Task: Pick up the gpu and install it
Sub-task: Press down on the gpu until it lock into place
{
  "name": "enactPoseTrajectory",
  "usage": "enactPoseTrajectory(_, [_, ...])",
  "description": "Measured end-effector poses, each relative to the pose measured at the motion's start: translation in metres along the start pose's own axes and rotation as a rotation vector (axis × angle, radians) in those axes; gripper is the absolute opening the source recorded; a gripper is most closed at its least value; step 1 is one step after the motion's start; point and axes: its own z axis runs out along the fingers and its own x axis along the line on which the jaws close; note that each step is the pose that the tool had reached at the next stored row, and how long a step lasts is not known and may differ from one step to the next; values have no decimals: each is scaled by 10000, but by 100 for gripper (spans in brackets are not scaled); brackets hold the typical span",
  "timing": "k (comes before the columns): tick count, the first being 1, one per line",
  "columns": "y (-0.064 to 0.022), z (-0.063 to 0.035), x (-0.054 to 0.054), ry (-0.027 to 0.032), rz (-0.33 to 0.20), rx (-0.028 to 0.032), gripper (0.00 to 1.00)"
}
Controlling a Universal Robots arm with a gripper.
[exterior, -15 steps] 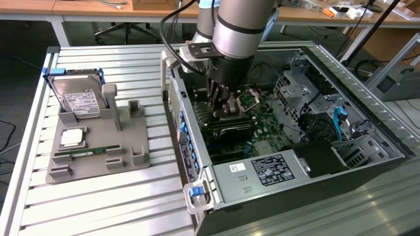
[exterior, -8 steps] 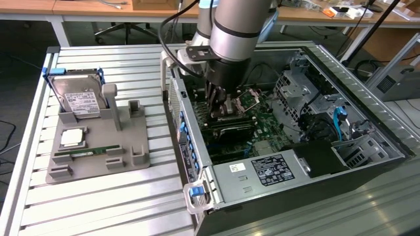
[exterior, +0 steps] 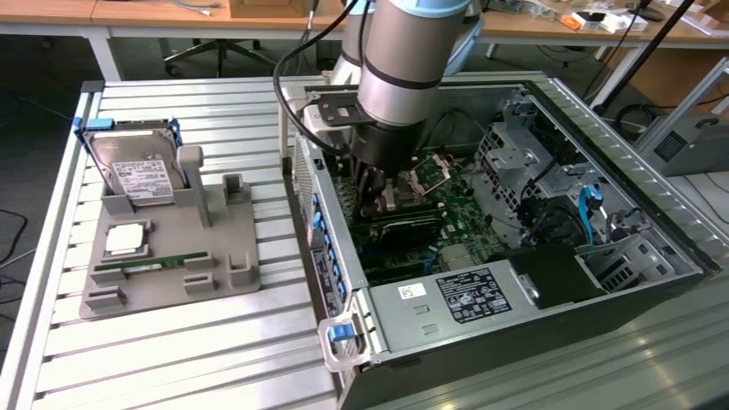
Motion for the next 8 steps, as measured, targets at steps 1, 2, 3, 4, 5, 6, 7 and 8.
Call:
enactPoseTrajectory(1, [1, 6, 0, 2, 0, -3, 11])
enactPoseTrajectory(2, [1, 7, 1, 3, 0, -4, 11])
enactPoseTrajectory(3, [2, 9, 13, 0, 0, -2, 11])
enactPoseTrajectory(4, [3, 9, 26, 0, 0, -2, 11])
enactPoseTrajectory(5, [4, 10, 39, 0, 1, -2, 11])
enactPoseTrajectory(6, [4, 10, 58, -1, 0, -1, 11])
enactPoseTrajectory(7, [4, 10, 59, -1, 0, -2, 11])
enactPoseTrajectory(8, [4, 10, 59, -1, 1, -2, 11])
